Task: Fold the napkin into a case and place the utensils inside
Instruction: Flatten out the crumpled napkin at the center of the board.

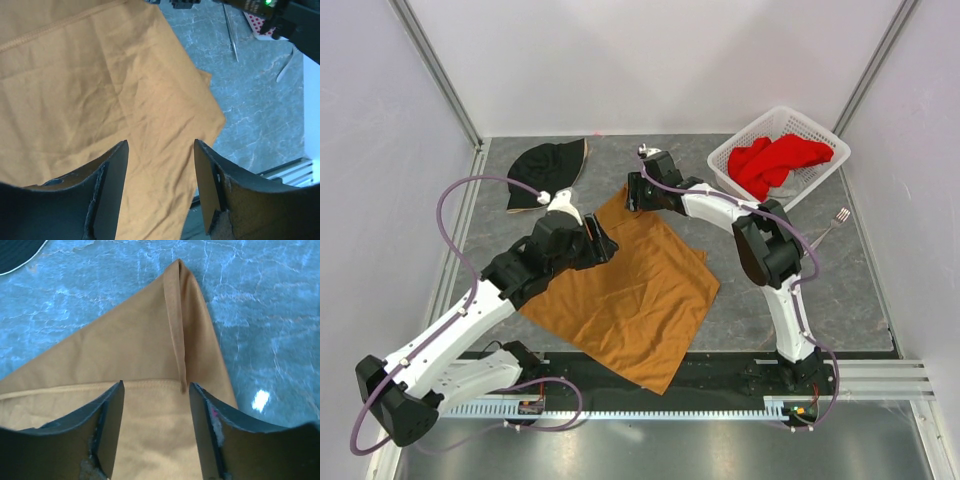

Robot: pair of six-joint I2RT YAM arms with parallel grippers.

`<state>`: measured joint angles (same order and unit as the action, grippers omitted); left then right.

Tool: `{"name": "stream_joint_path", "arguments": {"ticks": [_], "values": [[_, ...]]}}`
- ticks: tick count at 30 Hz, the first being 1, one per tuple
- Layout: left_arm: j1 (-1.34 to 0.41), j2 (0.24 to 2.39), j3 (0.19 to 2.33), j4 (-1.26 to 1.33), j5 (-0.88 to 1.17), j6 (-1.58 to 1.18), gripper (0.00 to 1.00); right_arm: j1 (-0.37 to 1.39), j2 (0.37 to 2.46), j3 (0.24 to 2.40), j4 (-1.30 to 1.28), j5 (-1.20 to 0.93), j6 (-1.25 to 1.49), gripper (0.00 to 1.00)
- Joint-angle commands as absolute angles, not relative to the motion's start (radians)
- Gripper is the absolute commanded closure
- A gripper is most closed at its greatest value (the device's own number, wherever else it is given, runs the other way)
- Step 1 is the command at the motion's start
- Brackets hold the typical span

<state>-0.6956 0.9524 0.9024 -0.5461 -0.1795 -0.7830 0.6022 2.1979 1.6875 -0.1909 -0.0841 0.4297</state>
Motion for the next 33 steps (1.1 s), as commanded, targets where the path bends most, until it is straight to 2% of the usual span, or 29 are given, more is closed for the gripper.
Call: {"name": "stream_joint_path", "arguments": {"ticks": [1, 4, 5, 7, 8, 9, 11, 13, 14, 15, 18, 19, 21, 23, 24, 25, 26, 27, 28, 29, 32, 33], "values": [[-0.644, 0.973, 0.963, -0.532, -0.078, -0.654, 0.38, 0.598, 2.255, 1.776, -0.161, -0.104, 0.391, 0.4], [-0.612, 0.98, 0.956, -0.528, -0.028, -0.634, 0.39, 0.601, 2.302, 1.801, -0.16, -0.11, 0.405, 0.52], [-0.601, 0.98, 0.956, -0.531, -0.011, -0.629, 0.39, 0.601, 2.31, 1.813, -0.163, -0.115, 0.414, 0.64], [-0.578, 0.971, 0.943, -0.531, 0.024, -0.621, 0.42, 0.609, 2.327, 1.824, -0.164, -0.121, 0.449, 0.77], [-0.572, 0.966, 0.939, -0.531, 0.031, -0.623, 0.42, 0.612, 2.333, 1.848, -0.164, -0.132, 0.466, 0.9], [-0.566, 0.96, 0.93, -0.529, 0.041, -0.624, 0.43, 0.618, 2.338, 1.864, -0.163, -0.141, 0.483, 0.94], [-0.549, 0.943, 0.925, -0.532, 0.055, -0.624, 0.43, 0.632, 2.355, 1.903, -0.137, -0.185, 0.6, 1.0], [-0.539, 0.934, 0.923, -0.534, 0.069, -0.626, 0.45, 0.637, 2.362, 1.893, 0.036, -0.269, 0.755, 1.0], [-0.535, 0.931, 0.922, -0.535, 0.069, -0.629, 0.45, 0.64, 2.364, 1.855, 0.129, -0.282, 0.945, 1.0], [-0.531, 0.928, 0.923, -0.537, 0.066, -0.632, 0.46, 0.644, 2.371, 1.833, 0.34, -0.284, 1.036, 1.0], [-0.525, 0.904, 0.911, -0.545, 0.032, -0.646, 0.47, 0.667, 2.451, 1.919, 0.52, -0.226, 1.259, 1.0], [-0.523, 0.894, 0.907, -0.546, 0.022, -0.65, 0.47, 0.676, 2.529, 1.974, 0.537, -0.212, 1.297, 0.99], [-0.515, 0.876, 0.89, -0.549, 0.003, -0.653, 0.45, 0.68, 2.632, 2.194, 0.545, -0.222, 1.383, 0.83], [-0.509, 0.877, 0.878, -0.552, 0.003, -0.655, 0.43, 0.673, 2.773, 2.445, 0.483, -0.341, 1.405, 0.51], [-0.506, 0.882, 0.877, -0.554, 0.021, -0.655, 0.43, 0.669, 2.783, 2.468, 0.448, -0.389, 1.37, 0.48], [-0.506, 0.887, 0.876, -0.554, 0.032, -0.655, 0.42, 0.658, 2.723, 2.45, 0.407, -0.422, 1.326, 0.44], [-0.506, 0.899, 0.87, -0.549, 0.04, -0.658, 0.42, 0.654, 2.659, 2.316, 0.35, -0.437, 1.254, 0.32], [-0.505, 0.902, 0.864, -0.542, 0.058, -0.664, 0.42, 0.646, 2.584, 2.222, 0.259, -0.436, 1.103, 0.3], [-0.505, 0.91, 0.856, -0.529, 0.07, -0.666, 0.42, 0.626, 2.421, 2.13, 0.205, -0.417, 1.004, 0.27], [-0.505, 0.917, 0.841, -0.516, 0.116, -0.666, 0.42, 0.615, 2.339, 1.955, 0.154, -0.385, 0.923, 0.2], [-0.506, 0.983, 0.815, -0.44, 0.252, -0.669, 0.45, 0.552, 2.073, 1.704, -0.056, -0.275, 0.666, 0.15], [-0.509, 1.032, 0.804, -0.392, 0.293, -0.673, 0.48, 0.536, 1.972, 1.654, -0.16, -0.234, 0.614, 0.15]]}}
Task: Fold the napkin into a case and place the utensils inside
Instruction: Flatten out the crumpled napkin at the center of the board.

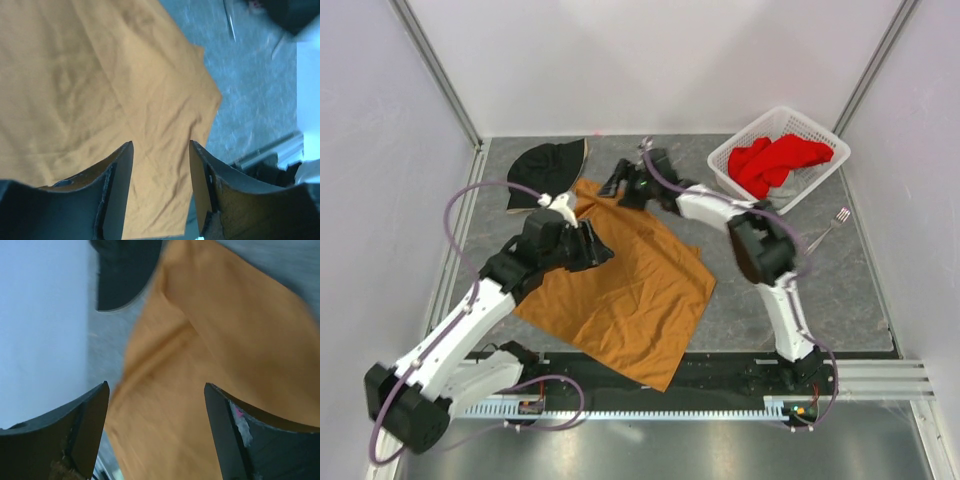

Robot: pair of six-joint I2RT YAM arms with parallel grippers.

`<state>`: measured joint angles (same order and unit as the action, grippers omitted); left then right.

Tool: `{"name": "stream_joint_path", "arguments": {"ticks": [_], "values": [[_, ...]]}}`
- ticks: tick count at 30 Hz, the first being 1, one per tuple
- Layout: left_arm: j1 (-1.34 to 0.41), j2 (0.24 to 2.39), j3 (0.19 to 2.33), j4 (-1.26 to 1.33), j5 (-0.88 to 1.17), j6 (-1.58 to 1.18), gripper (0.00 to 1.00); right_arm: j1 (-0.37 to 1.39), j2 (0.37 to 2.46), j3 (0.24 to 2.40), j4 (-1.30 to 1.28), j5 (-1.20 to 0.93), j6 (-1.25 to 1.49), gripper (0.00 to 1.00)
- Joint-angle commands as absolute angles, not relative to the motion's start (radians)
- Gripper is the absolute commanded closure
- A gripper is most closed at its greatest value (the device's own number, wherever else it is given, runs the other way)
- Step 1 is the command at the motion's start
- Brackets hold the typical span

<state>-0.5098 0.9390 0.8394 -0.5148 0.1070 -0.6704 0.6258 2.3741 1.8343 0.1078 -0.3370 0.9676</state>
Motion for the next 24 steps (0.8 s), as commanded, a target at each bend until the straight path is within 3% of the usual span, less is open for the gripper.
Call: {"name": "stream_joint_path", "arguments": {"ticks": [1, 6, 10, 24], "values": [[-0.514, 1.057, 0.792, -0.361, 0.331, -0.679, 0.5, 0.507, 1.929, 1.611, -0.211, -0.215, 0.524, 0.15], [-0.607, 1.19, 0.73, -0.25, 0.353, -0.742, 0.55, 0.474, 1.726, 1.367, -0.426, -0.019, 0.353, 0.23], [-0.664, 1.308, 0.703, -0.183, 0.308, -0.796, 0.58, 0.477, 1.694, 1.221, -0.403, -0.006, 0.325, 0.51], [-0.736, 1.364, 0.594, -0.066, 0.302, -0.876, 0.61, 0.54, 1.779, 1.155, -0.376, 0.156, 0.287, 0.53]]}}
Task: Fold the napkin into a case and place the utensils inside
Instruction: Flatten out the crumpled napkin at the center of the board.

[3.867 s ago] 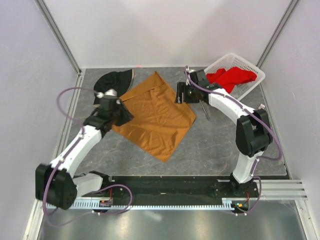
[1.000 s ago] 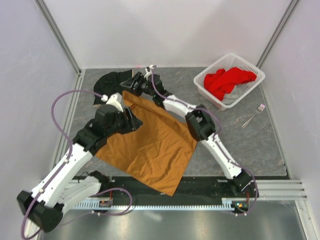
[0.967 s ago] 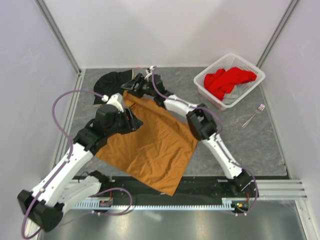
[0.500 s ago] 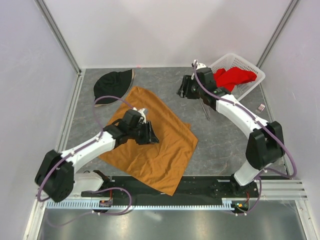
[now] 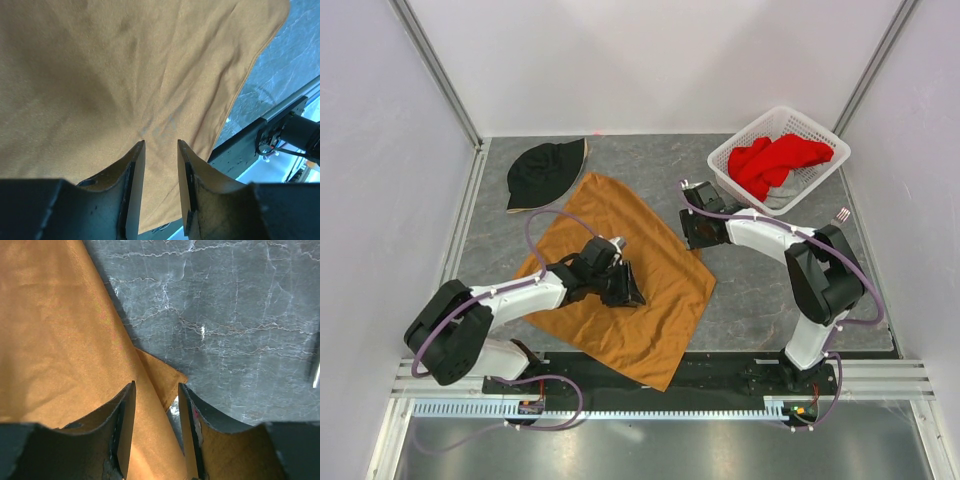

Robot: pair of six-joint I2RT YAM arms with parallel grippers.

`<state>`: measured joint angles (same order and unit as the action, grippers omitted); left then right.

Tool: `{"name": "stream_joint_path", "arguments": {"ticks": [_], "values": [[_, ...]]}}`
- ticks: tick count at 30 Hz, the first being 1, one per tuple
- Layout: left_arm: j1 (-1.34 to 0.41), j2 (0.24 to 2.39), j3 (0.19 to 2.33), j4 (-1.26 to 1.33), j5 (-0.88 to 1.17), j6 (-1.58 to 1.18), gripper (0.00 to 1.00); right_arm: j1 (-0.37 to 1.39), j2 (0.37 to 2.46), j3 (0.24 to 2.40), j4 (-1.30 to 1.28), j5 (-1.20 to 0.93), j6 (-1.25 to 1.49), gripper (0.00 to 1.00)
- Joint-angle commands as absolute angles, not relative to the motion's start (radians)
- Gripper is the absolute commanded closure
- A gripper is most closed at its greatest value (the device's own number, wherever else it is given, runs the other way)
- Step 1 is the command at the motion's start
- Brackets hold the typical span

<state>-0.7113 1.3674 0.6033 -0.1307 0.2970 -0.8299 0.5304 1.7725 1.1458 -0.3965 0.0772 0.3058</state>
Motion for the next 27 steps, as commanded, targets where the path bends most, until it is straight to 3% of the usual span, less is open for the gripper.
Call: {"name": "stream_joint_path", "arguments": {"ticks": [1, 3, 6, 20, 24, 27], "values": [[-0.741, 1.367, 0.589, -0.064, 0.302, -0.877, 0.61, 0.54, 1.782, 1.154, -0.376, 0.161, 0.288, 0.53], [-0.753, 1.368, 0.586, -0.06, 0.298, -0.882, 0.61, 0.541, 1.789, 1.149, -0.376, 0.169, 0.29, 0.53], [-0.767, 1.371, 0.583, -0.055, 0.296, -0.887, 0.61, 0.54, 1.784, 1.135, -0.37, 0.179, 0.29, 0.62], [-0.779, 1.37, 0.577, -0.046, 0.287, -0.893, 0.61, 0.537, 1.828, 1.06, -0.292, 0.17, 0.281, 0.62], [-0.779, 1.371, 0.566, -0.049, 0.273, -0.899, 0.61, 0.509, 1.842, 1.074, -0.279, 0.263, 0.267, 0.95], [-0.779, 1.355, 0.552, -0.055, 0.252, -0.907, 0.62, 0.473, 1.827, 1.092, -0.29, 0.384, 0.258, 1.0]]}}
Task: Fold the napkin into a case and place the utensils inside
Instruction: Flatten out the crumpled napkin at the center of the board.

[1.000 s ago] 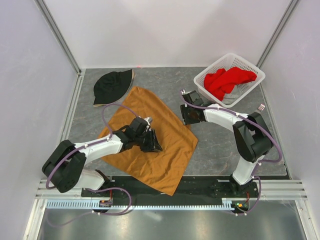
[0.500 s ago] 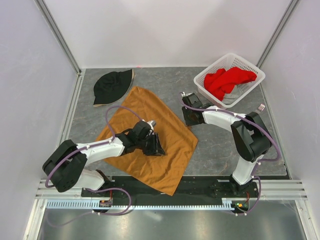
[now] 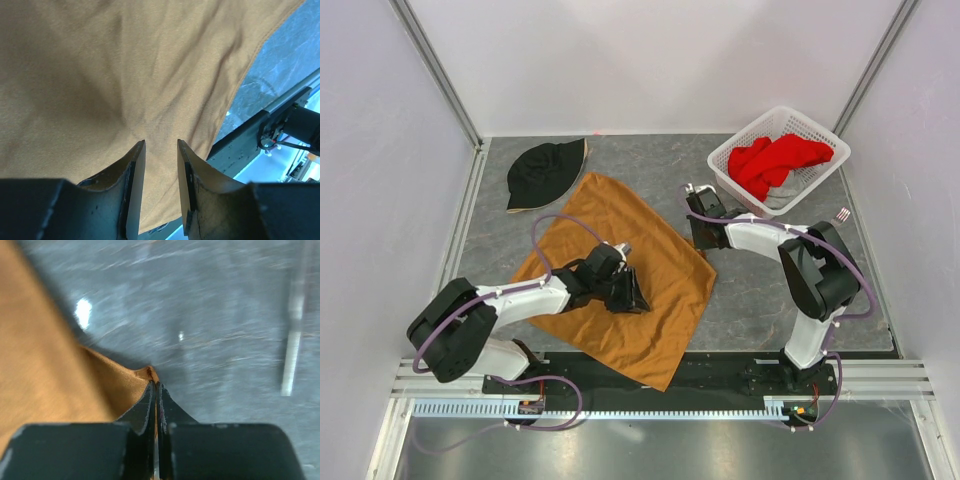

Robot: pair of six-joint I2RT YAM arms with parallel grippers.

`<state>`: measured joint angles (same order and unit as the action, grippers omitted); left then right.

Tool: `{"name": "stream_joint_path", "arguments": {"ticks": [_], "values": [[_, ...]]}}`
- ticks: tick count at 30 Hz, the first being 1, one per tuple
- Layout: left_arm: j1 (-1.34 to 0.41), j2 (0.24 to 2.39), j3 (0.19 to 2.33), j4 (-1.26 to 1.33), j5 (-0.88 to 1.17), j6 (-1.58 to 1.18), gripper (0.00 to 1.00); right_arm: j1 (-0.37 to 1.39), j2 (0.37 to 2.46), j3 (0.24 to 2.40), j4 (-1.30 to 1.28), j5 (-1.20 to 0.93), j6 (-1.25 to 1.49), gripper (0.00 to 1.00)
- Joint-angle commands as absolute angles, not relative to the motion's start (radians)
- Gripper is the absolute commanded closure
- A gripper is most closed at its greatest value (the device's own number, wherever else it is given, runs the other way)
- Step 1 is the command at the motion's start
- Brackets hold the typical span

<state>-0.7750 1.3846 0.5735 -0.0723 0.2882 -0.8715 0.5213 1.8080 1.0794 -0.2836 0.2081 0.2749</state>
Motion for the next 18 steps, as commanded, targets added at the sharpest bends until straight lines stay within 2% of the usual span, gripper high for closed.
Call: {"name": "stream_joint_path", "arguments": {"ticks": [1, 7, 13, 18], "values": [[-0.778, 1.347, 0.549, -0.063, 0.235, -0.91, 0.62, 0.463, 1.819, 1.1, -0.307, 0.415, 0.253, 1.0], [-0.752, 1.229, 0.589, -0.191, 0.155, -0.893, 0.62, 0.449, 1.741, 1.144, -0.287, 0.436, 0.193, 1.0], [-0.547, 1.092, 0.638, -0.34, 0.083, -0.858, 0.53, 0.451, 1.79, 1.224, -0.256, 0.463, 0.16, 1.0], [-0.445, 1.014, 0.649, -0.406, 0.061, -0.85, 0.53, 0.449, 1.877, 1.327, -0.206, 0.489, 0.153, 1.0]]}}
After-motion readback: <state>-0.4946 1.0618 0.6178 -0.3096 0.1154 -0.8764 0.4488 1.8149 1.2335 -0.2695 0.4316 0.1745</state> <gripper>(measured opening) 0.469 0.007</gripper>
